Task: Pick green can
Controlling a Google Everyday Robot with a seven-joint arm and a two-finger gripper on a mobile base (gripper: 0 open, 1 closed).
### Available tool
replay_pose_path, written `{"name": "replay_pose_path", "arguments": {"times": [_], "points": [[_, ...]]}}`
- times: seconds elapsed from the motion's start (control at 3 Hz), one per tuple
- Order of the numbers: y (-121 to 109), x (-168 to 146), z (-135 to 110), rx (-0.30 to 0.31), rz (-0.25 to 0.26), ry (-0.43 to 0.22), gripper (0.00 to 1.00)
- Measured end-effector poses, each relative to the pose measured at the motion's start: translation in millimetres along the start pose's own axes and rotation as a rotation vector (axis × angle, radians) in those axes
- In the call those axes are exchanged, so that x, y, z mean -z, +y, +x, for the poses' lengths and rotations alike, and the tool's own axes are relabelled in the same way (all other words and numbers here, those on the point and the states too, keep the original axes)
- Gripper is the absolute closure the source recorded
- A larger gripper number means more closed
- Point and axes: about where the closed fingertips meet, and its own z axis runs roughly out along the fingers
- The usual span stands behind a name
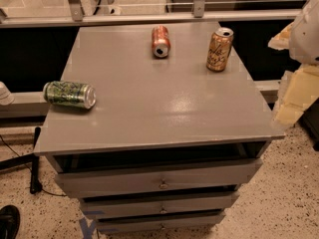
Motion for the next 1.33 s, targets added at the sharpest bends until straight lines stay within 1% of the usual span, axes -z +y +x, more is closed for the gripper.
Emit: {"name": "replay_pose_path", "arguments": {"times": [0.33,0.67,1.0,1.33], "points": [[0,0,0,0.0,0.0,0.0,0.0],[2,-10,-32,0.031,-0.007,-0.095,0.0],[7,-35,-101,0.061,-0.026,-0.277,0.0],[4,-60,-173,0.093,-0.03,-0.434,0.0]]}}
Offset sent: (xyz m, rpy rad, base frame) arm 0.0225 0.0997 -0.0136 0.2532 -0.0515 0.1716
